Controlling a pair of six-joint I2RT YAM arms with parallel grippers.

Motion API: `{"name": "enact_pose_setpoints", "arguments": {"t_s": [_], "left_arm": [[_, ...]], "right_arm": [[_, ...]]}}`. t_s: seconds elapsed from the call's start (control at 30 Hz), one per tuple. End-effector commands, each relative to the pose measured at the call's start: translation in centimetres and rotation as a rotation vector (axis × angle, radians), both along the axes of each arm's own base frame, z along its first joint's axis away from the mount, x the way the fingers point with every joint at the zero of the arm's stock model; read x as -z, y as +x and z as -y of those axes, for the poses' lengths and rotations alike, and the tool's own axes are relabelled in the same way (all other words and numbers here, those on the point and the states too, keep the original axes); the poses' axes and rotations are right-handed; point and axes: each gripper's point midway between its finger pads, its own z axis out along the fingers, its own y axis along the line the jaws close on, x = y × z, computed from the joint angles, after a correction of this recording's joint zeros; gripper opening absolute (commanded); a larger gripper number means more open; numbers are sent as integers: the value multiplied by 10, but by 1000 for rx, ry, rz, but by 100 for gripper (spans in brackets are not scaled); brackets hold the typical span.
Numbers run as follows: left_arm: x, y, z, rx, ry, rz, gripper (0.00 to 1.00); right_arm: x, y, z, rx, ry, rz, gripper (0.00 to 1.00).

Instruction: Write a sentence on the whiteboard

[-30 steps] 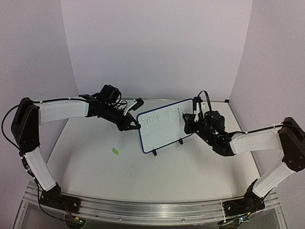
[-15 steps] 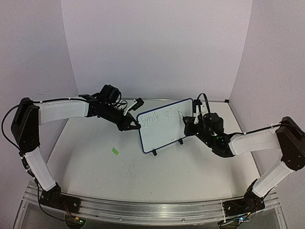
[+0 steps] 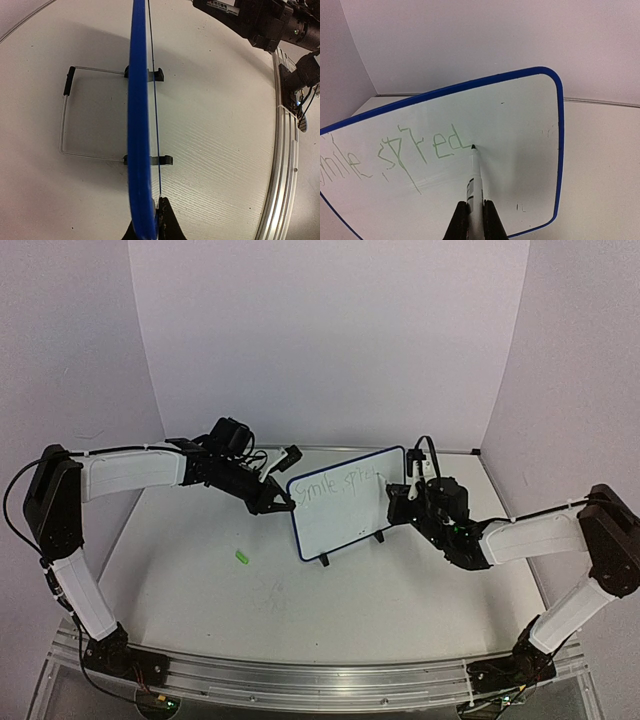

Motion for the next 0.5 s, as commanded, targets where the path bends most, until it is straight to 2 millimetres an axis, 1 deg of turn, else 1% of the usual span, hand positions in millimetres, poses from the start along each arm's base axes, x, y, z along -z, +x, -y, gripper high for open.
{"name": "enact_pose_setpoints", "arguments": {"t_s": [0.0, 0.1, 0.23, 0.47], "left_arm": [[20, 1, -7, -13, 88, -18, 0], [20, 2, -7, -17, 90, -15, 0], [19, 2, -8, -20, 92, -12, 0], [19, 2, -8, -19, 92, -14, 0]], "right_arm": [[-22, -3, 9, 20, 35, 50, 0], [-28, -10, 12, 10, 58, 61, 0], [-29, -18, 18, 9, 86, 56, 0], [-37, -32, 22, -26, 129, 59, 0]]}}
